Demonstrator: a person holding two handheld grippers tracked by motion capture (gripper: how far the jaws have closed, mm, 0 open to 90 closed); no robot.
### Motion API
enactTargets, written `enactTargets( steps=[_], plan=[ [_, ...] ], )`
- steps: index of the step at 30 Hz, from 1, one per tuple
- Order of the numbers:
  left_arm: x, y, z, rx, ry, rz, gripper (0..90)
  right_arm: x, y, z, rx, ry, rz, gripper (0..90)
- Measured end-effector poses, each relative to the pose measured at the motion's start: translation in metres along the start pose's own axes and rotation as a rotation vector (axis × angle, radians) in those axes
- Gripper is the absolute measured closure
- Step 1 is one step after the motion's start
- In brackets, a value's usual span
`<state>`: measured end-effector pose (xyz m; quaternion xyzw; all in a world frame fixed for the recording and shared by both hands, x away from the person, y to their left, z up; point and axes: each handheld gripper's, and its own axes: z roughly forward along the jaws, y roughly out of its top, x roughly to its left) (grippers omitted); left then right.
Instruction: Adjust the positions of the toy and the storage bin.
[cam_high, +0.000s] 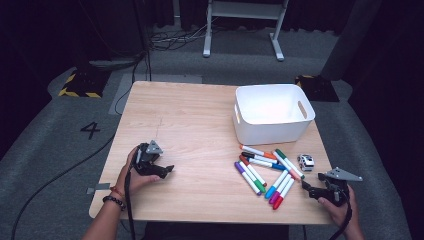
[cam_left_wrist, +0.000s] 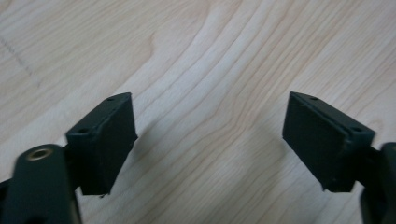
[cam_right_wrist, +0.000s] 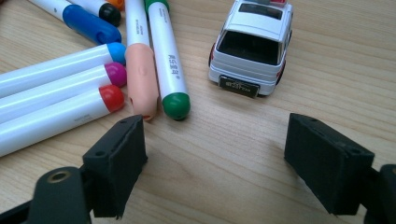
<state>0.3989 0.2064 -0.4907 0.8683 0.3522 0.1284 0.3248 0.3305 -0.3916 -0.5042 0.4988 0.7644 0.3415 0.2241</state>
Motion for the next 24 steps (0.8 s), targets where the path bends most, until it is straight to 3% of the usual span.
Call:
enactTargets(
  steps=[4, 5, 7, 8, 11, 12, 13, 14, 16, 20, 22, 23, 24],
  plan=[
    [-0.004, 0.014, 0.0, -0.025, -0.037, -0.01, 17.9, 0.0, 0.0, 0.0, 0.0, 0.0, 0.0, 20.7],
    [-0.004, 0.02, 0.0, -0.036, -0.029, 0.018, 18.7, 0.0, 0.0, 0.0, 0.0, 0.0, 0.0, 20.7],
    [-0.01, 0.031, 0.001, -0.047, -0.046, 0.035, 20.2, 0.0, 0.0, 0.0, 0.0, 0.0, 0.0, 20.8],
    [-0.015, 0.045, 0.001, -0.053, -0.055, 0.073, 21.4, 0.0, 0.0, 0.0, 0.0, 0.0, 0.0, 20.7],
    [-0.021, 0.059, 0.004, -0.055, -0.08, 0.092, 23.6, 0.0, 0.0, 0.0, 0.0, 0.0, -0.001, 20.8],
    [-0.026, 0.073, 0.006, -0.064, -0.085, 0.116, 23.6, 0.0, 0.0, 0.0, 0.0, 0.0, -0.001, 20.7],
    [-0.026, 0.073, 0.006, -0.064, -0.085, 0.116, 23.9, 0.0, 0.0, 0.0, 0.0, 0.0, -0.001, 20.7],
    [-0.031, 0.087, 0.01, -0.066, -0.113, 0.13, 24.2, 0.0, 0.0, 0.0, 0.0, 0.0, -0.001, 20.7],
    [-0.033, 0.096, 0.011, -0.074, -0.103, 0.15, 24.3, 0.0, 0.0, 0.0, 0.0, 0.0, -0.001, 20.7],
    [-0.044, 0.126, 0.02, -0.113, -0.119, 0.167, 24.4, 0.0, 0.0, 0.0, 0.0, 0.0, -0.001, 20.7],
    [-0.047, 0.134, 0.022, -0.127, -0.134, 0.164, 24.4, 0.0, 0.0, 0.0, 0.0, 0.0, -0.001, 20.7],
    [-0.049, 0.139, 0.024, -0.133, -0.148, 0.172, 24.4, 0.0, 0.0, 0.0, 0.0, 0.0, -0.001, 20.8],
    [-0.049, 0.146, 0.024, -0.116, -0.143, 0.207, 24.4, 0.0, 0.0, 0.0, 0.0, 0.0, -0.001, 20.7]
  ],
)
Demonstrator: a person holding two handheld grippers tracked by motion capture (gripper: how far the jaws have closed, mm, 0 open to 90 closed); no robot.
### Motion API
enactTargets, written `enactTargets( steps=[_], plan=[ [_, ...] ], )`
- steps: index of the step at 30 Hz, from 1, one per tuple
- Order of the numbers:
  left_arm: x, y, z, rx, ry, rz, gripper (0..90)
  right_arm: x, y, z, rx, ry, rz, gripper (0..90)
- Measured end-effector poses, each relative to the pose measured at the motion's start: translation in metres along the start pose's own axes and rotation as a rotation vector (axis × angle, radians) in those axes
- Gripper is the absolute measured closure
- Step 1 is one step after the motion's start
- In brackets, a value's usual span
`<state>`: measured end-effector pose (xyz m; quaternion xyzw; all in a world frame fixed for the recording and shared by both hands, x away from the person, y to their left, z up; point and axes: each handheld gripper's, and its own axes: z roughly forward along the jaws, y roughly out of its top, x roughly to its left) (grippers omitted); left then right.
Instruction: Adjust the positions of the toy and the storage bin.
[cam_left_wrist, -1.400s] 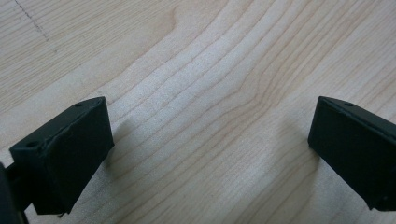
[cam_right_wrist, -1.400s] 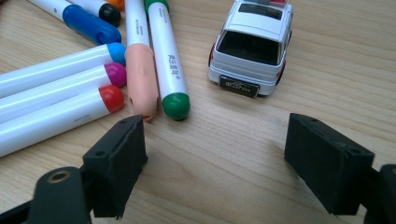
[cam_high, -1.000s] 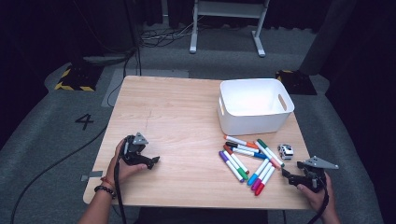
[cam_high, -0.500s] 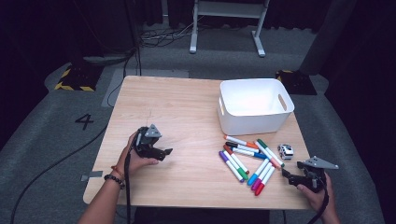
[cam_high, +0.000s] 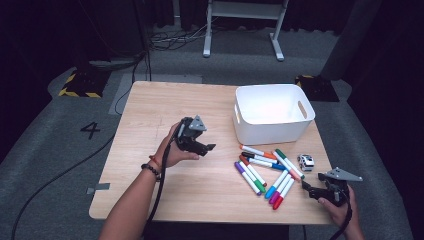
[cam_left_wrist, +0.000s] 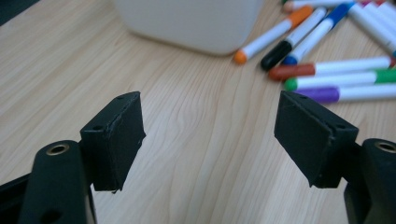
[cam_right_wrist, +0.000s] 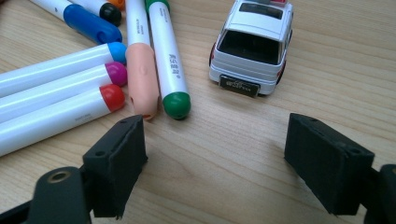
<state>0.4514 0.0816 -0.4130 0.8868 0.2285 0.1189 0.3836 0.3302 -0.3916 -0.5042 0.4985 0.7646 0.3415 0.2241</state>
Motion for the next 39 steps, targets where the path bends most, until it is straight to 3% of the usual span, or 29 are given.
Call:
enactTargets(
  steps=[2, 4, 8, 12, 17, 22, 23, 24, 26, 28, 31, 34, 37, 39],
  plan=[
    [0.0, 0.012, 0.002, -0.016, 0.003, 0.027, 24.3, 0.0, 0.0, 0.0, 0.0, 0.0, 0.0, 20.7],
    [-0.001, 0.026, 0.002, -0.049, -0.007, 0.02, 24.4, 0.0, 0.0, 0.0, 0.0, 0.001, -0.001, 20.8],
    [-0.002, 0.048, 0.004, -0.087, -0.026, 0.044, 24.4, 0.0, 0.0, 0.0, 0.0, 0.002, -0.002, 20.8],
    [-0.006, 0.071, 0.013, -0.094, -0.045, 0.075, 28.6, 0.0, 0.0, 0.0, 0.0, 0.004, -0.004, 20.8],
    [-0.01, 0.085, 0.025, -0.123, -0.081, 0.084, 34.0, 0.0, 0.0, 0.0, -0.002, 0.004, -0.008, 20.8],
    [-0.017, 0.105, 0.042, -0.093, -0.109, 0.132, 36.3, 0.0, 0.0, 0.0, -0.001, 0.005, -0.009, 20.8],
    [-0.019, 0.107, 0.045, -0.097, -0.113, 0.125, 37.2, 0.0, 0.0, 0.0, -0.001, 0.006, -0.008, 20.8],
    [-0.022, 0.114, 0.052, -0.079, -0.118, 0.153, 37.8, 0.0, 0.0, 0.0, -0.001, 0.006, -0.009, 20.8],
    [-0.024, 0.116, 0.057, -0.078, -0.114, 0.155, 39.7, 0.0, 0.0, 0.0, -0.001, 0.007, -0.01, 20.8],
    [-0.024, 0.122, 0.067, -0.044, -0.124, 0.165, 41.1, 0.0, 0.0, 0.0, -0.001, 0.008, -0.011, 20.8],
    [-0.022, 0.123, 0.077, -0.038, -0.129, 0.137, 44.7, 0.001, 0.0, 0.0, -0.005, 0.01, -0.009, 20.8],
    [-0.019, 0.124, 0.087, 0.005, -0.106, 0.159, 52.0, 0.001, 0.0, 0.0, -0.001, 0.012, -0.015, 20.8],
    [-0.017, 0.123, 0.096, 0.055, -0.102, 0.148, 52.6, 0.001, 0.0, 0.0, -0.002, 0.014, -0.018, 20.8],
    [-0.017, 0.123, 0.099, 0.062, -0.086, 0.161, 55.6, 0.001, 0.0, 0.0, -0.002, 0.015, -0.018, 20.8]
  ],
)
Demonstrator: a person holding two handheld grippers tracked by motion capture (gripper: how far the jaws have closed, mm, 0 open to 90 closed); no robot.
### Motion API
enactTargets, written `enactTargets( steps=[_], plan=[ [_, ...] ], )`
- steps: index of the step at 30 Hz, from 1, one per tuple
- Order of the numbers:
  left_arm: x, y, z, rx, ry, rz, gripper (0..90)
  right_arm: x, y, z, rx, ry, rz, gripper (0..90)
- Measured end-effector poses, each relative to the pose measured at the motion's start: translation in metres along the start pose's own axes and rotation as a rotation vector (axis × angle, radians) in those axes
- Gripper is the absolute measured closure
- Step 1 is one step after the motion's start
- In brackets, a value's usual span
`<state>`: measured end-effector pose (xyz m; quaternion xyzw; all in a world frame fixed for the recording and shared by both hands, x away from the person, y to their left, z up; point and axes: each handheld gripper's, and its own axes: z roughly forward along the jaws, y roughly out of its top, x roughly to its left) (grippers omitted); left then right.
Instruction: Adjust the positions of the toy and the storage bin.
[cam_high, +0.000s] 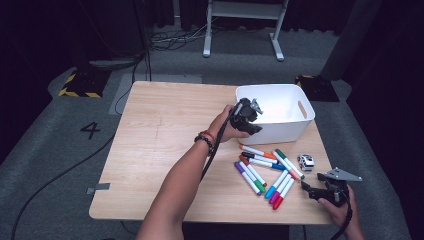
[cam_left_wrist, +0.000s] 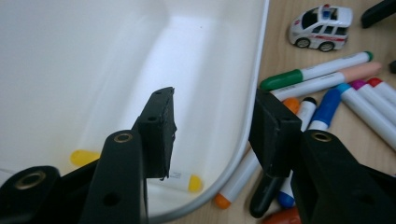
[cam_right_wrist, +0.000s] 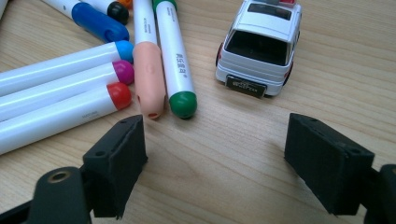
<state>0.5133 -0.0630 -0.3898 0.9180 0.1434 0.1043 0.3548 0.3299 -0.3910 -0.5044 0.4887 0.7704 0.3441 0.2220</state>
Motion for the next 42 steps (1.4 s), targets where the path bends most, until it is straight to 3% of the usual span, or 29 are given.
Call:
enactTargets(
  steps=[3, 8, 15, 18, 19, 24, 32, 33, 36, 37, 40, 41, 42],
  plan=[
    [0.0, 0.001, 0.0, 0.001, 0.018, 0.014, 68.5, 0.0, 0.0, 0.0, 0.0, 0.002, -0.005, 20.8],
    [0.004, -0.001, -0.007, -0.003, 0.043, 0.004, 80.2, 0.0, 0.0, 0.0, 0.0, 0.003, -0.007, 20.8],
    [0.018, -0.017, -0.02, -0.008, 0.056, -0.055, 84.4, 0.0, 0.0, 0.0, 0.001, 0.005, -0.012, 20.8],
    [0.022, -0.03, -0.032, -0.004, 0.068, -0.077, 84.4, 0.0, 0.0, 0.0, 0.001, 0.005, -0.012, 20.8],
    [0.023, -0.04, -0.042, 0.004, 0.071, -0.105, 84.2, 0.0, 0.0, 0.0, 0.001, 0.005, -0.012, 20.8],
    [0.022, -0.063, -0.064, 0.011, 0.093, -0.121, 83.3, 0.0, 0.0, 0.0, 0.002, 0.005, -0.009, 20.7],
    [0.005, -0.097, -0.097, -0.01, 0.139, -0.207, 85.4, 0.0, 0.0, 0.0, 0.002, 0.005, -0.01, 20.7],
    [-0.003, -0.105, -0.101, -0.045, 0.142, -0.238, 86.1, 0.0, 0.0, 0.0, 0.002, 0.004, -0.01, 20.7],
    [-0.01, -0.111, -0.108, -0.049, 0.153, -0.235, 86.5, 0.0, 0.0, 0.0, 0.002, 0.005, -0.009, 20.7],
    [-0.019, -0.117, -0.113, -0.054, 0.148, -0.256, 86.9, 0.0, 0.0, 0.0, 0.002, 0.005, -0.009, 20.7],
    [-0.028, -0.122, -0.117, -0.065, 0.182, -0.269, 86.4, 0.0, 0.0, 0.0, 0.002, 0.005, -0.009, 20.7],
    [-0.037, -0.125, -0.12, -0.068, 0.181, -0.28, 86.0, 0.0, 0.0, 0.0, 0.002, 0.005, -0.009, 20.7],
    [-0.037, -0.125, -0.12, -0.068, 0.181, -0.28, 85.9, 0.0, 0.0, 0.0, 0.002, 0.005, -0.009, 20.7]
  ],
)
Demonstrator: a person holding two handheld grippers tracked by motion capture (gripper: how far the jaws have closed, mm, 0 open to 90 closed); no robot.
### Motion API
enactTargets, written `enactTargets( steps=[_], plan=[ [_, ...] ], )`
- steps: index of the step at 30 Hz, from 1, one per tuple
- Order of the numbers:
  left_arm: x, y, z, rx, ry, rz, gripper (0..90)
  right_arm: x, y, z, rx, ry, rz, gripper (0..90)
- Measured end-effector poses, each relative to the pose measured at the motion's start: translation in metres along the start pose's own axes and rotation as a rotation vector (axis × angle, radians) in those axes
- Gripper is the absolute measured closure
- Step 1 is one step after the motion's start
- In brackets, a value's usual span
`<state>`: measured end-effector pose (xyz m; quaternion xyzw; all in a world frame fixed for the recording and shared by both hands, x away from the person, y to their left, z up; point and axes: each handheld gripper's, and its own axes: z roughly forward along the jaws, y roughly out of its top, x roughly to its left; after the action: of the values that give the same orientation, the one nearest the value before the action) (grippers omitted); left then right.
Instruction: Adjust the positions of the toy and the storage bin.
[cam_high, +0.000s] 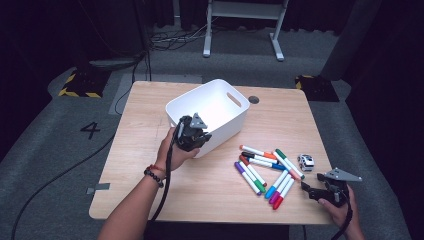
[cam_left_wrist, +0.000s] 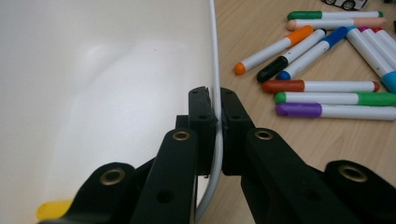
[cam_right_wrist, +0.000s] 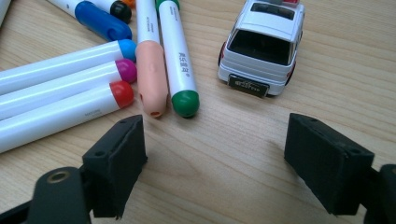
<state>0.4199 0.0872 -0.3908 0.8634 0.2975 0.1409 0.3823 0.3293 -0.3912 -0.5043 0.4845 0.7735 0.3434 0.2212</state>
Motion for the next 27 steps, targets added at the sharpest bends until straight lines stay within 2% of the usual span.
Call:
enactTargets(
  steps=[1, 2, 3, 4, 5, 6, 8, 10, 11, 12, 13, 14, 15, 16, 17, 18, 19, 21, 22, 23, 24, 25, 26, 27],
  plan=[
    [-0.005, -0.002, -0.001, 0.002, -0.017, -0.012, 85.9, 0.0, 0.0, 0.0, 0.0, 0.0, 0.0, 20.7],
    [-0.009, -0.004, -0.003, 0.001, -0.011, -0.016, 84.7, 0.0, 0.0, 0.0, 0.0, 0.0, 0.0, 20.7],
    [-0.013, -0.005, -0.006, 0.009, -0.002, 0.001, 81.3, 0.0, 0.0, 0.0, 0.0, 0.0, 0.0, 20.7],
    [-0.018, -0.006, -0.006, 0.006, 0.004, -0.001, 81.3, 0.0, 0.0, 0.0, 0.0, 0.0, 0.0, 20.7],
    [-0.021, -0.006, -0.007, 0.014, -0.005, 0.005, 79.0, 0.0, 0.0, 0.0, 0.0, 0.0, 0.0, 20.7],
    [-0.027, -0.006, -0.009, 0.011, 0.009, 0.019, 71.1, 0.0, 0.0, 0.0, 0.0, 0.0, 0.0, 20.7],
    [-0.029, -0.006, -0.01, 0.016, 0.001, 0.028, 68.6, 0.0, 0.0, 0.0, 0.0, 0.0, 0.0, 20.7],
    [-0.03, -0.006, -0.016, -0.004, -0.007, 0.047, 63.8, 0.0, 0.0, 0.0, 0.0, 0.0, 0.0, 20.7],
    [-0.028, -0.007, -0.024, -0.033, -0.009, 0.041, 60.4, 0.0, 0.0, 0.0, 0.0, 0.0, 0.0, 20.7],
    [-0.028, -0.007, -0.024, -0.033, -0.009, 0.041, 56.4, 0.0, 0.0, 0.0, 0.0, 0.0, 0.0, 20.7],
    [-0.026, -0.01, -0.032, -0.073, -0.022, 0.029, 52.6, 0.0, 0.0, 0.0, 0.0, 0.0, 0.0, 20.7],
    [-0.026, -0.01, -0.032, -0.073, -0.022, 0.029, 50.1, 0.0, 0.0, 0.0, 0.0, 0.0, 0.0, 20.7],
    [-0.02, -0.012, -0.042, -0.099, -0.002, 0.04, 46.8, 0.0, 0.0, 0.0, 0.0, 0.0, 0.0, 20.7],
    [-0.02, -0.012, -0.042, -0.099, -0.002, 0.04, 42.0, 0.0, 0.0, 0.0, 0.0, 0.0, 0.0, 20.7],
    [-0.009, -0.012, -0.051, -0.117, 0.012, 0.033, 37.9, 0.0, 0.0, 0.0, 0.0, 0.0, 0.0, 20.7],
    [-0.009, -0.012, -0.051, -0.117, 0.012, 0.033, 35.4, 0.0, 0.0, 0.0, 0.0, 0.0, 0.0, 20.7],
    [0.0, -0.011, -0.056, -0.133, 0.016, 0.006, 35.4, 0.0, 0.0, 0.0, 0.0, 0.0, 0.0, 20.7],
    [0.016, -0.008, -0.062, -0.115, 0.073, -0.026, 29.8, 0.0, 0.0, 0.0, 0.0, 0.0, 0.001, 20.7],
    [0.027, -0.004, -0.064, -0.089, 0.149, -0.045, 29.0, 0.0, 0.0, 0.0, 0.0, -0.001, 0.001, 20.7],
    [0.034, -0.002, -0.065, -0.089, 0.167, -0.057, 27.7, 0.0, 0.0, 0.0, 0.0, -0.001, 0.001, 20.7],
    [0.034, -0.002, -0.065, -0.089, 0.167, -0.057, 26.5, 0.0, 0.0, 0.0, 0.0, -0.001, 0.001, 20.7],
    [0.049, 0.002, -0.065, -0.082, 0.174, -0.075, 25.9, 0.0, 0.0, 0.0, 0.0, 0.001, -0.001, 20.7],
    [0.049, 0.002, -0.065, -0.082, 0.174, -0.075, 25.4, 0.0, 0.0, 0.0, 0.0, 0.001, -0.001, 20.7],
    [0.065, 0.004, -0.063, -0.068, 0.187, -0.075, 25.5, 0.0, 0.0, 0.0, -0.001, 0.004, -0.002, 20.7]
  ],
)
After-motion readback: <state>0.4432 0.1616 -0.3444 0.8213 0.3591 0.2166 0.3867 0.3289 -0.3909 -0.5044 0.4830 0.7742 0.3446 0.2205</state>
